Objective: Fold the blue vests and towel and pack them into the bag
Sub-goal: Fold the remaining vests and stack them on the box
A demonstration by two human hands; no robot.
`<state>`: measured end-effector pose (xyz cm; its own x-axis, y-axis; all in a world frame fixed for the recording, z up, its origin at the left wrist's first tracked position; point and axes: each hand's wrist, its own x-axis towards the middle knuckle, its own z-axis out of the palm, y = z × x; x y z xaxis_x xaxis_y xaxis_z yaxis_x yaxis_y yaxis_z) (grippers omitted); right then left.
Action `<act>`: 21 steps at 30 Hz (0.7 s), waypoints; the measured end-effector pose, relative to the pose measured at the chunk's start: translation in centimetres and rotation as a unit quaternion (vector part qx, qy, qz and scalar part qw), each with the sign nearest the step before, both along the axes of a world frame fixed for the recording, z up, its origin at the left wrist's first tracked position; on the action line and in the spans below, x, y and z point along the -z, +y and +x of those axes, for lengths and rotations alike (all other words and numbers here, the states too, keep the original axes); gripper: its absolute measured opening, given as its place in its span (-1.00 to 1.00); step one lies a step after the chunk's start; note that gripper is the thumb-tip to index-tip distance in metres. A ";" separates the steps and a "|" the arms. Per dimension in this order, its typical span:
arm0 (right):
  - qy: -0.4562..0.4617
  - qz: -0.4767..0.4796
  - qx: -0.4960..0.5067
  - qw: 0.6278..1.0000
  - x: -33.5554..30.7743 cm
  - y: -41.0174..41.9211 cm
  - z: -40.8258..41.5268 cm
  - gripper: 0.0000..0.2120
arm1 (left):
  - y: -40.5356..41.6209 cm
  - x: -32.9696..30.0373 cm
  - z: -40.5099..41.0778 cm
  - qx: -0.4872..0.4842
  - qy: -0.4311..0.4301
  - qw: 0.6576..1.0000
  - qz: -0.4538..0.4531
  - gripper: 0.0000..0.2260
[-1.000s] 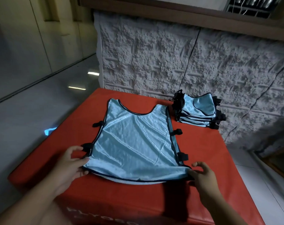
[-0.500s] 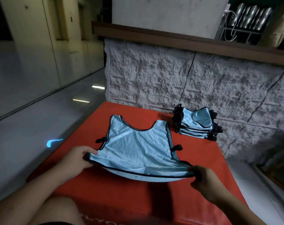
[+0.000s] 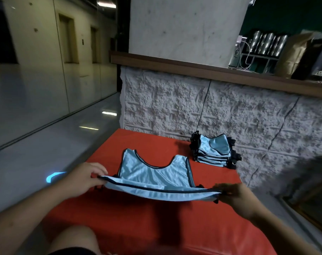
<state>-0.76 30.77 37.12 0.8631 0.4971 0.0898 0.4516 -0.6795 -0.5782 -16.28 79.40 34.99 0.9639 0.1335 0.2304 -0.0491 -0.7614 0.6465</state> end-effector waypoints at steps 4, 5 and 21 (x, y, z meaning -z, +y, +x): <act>0.122 0.052 -0.013 0.991 -1.8 -0.9 -1.0 -0.60 | 0.7 -2.5 -1.1 0.078 0.127 0.989 -0.007 -0.94; 0.158 0.081 -0.020 0.984 -2.1 -0.9 -1.1 -0.57 | 0.8 -2.9 -1.3 0.096 0.154 0.983 -0.021 -0.93; 0.169 0.182 0.085 0.965 6.6 4.8 9.5 -0.86 | 1.6 6.1 11.1 -0.049 0.096 0.971 -0.212 -0.89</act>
